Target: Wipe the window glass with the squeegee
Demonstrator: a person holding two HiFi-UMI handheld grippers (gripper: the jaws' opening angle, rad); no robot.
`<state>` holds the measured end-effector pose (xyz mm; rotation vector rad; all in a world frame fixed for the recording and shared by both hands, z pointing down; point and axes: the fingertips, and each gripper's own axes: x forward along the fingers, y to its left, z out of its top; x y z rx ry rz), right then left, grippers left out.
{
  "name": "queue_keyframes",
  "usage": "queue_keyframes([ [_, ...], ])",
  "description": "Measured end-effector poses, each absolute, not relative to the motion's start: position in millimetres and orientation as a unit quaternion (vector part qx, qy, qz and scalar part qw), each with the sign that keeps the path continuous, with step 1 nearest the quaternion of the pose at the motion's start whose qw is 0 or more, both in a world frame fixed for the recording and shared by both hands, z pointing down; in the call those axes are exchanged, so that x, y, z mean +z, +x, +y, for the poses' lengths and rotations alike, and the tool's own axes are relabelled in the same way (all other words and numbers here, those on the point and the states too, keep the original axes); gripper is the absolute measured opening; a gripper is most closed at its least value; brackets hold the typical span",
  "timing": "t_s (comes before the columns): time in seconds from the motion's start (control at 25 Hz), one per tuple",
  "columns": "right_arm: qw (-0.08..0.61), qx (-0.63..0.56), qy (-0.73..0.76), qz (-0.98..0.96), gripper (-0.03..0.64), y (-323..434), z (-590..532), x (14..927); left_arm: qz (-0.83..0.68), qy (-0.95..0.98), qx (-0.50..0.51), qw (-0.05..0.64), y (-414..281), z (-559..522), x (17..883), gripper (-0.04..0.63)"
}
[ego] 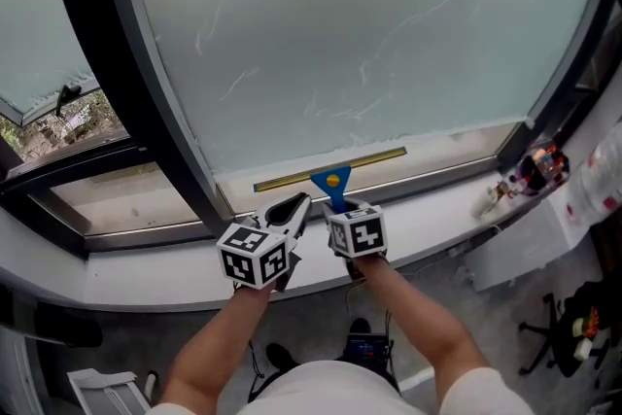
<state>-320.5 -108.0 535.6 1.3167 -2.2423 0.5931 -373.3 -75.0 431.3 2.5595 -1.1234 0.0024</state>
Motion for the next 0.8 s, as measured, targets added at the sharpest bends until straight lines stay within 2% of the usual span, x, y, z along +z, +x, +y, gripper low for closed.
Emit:
queue_keyframes([
  [0.48, 0.231, 0.188, 0.433, -0.851, 0.112, -228.7, -148.8, 500.0, -0.431, 0.889, -0.020, 0.151, -267.3, -111.7, 405.2, 0.048],
  [0.8, 0.202, 0.182, 0.422, -0.865, 0.110, -209.3, -167.5, 473.4, -0.448, 0.881, -0.016, 0.150, -240.7, -125.7, 395.3, 0.048],
])
